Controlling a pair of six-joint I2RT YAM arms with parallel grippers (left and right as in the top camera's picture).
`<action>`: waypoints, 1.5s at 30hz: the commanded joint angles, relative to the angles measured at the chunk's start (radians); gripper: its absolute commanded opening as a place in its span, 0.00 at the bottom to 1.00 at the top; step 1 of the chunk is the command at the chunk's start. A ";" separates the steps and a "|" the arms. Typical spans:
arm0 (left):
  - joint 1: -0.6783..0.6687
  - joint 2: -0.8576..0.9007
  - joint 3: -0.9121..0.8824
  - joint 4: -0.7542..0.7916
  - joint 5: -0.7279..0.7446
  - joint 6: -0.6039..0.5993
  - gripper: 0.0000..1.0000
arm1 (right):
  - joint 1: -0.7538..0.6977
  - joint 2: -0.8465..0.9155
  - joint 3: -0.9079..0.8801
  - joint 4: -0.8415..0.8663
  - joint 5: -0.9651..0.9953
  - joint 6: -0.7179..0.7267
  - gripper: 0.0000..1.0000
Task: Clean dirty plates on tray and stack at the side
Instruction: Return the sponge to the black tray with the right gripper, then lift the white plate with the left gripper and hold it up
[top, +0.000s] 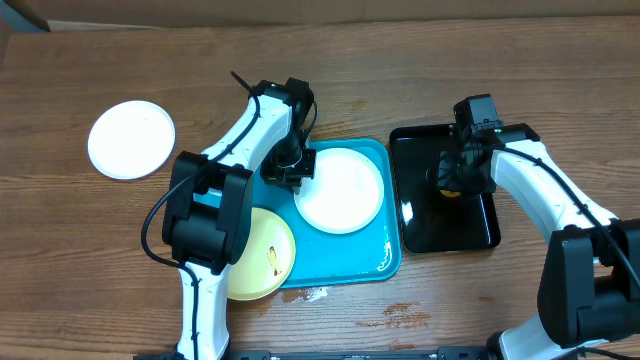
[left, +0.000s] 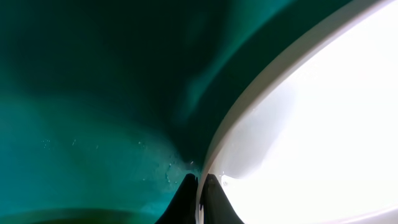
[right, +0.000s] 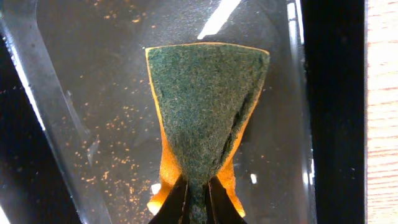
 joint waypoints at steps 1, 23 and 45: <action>-0.003 0.021 0.023 -0.019 -0.016 0.062 0.04 | -0.004 0.001 0.000 0.004 0.036 0.024 0.11; -0.008 0.021 0.446 -0.274 -0.069 0.074 0.04 | -0.005 -0.010 0.230 -0.172 -0.039 0.039 0.60; -0.253 0.021 0.608 -0.033 -0.328 0.042 0.04 | -0.349 -0.010 0.310 -0.306 -0.509 -0.105 0.70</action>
